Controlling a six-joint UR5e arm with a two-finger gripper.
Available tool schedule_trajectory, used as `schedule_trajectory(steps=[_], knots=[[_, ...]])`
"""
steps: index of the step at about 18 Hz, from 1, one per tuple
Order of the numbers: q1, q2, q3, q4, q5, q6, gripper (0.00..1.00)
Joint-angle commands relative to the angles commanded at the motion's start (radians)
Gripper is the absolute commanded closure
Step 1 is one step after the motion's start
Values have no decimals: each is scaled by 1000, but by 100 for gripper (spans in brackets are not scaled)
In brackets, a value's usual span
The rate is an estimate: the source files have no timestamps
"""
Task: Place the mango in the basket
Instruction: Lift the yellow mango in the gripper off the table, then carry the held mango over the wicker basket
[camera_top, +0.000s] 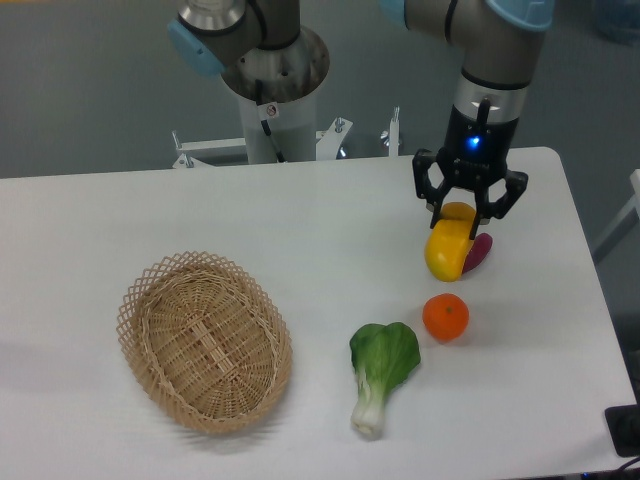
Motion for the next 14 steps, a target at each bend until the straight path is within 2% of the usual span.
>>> schedule_trajectory(steps=[1, 5, 8, 10, 12, 14], knots=[[-11, 8, -6, -2, 0, -8, 63], [-103, 6, -6, 11, 8, -193, 62], [-178, -7, -12, 46, 9, -323, 62], [-250, -33, -21, 122, 14, -450, 62], [-304, -56, -54, 222, 21, -527, 62], [-368, -87, -71, 288, 78, -598, 62]])
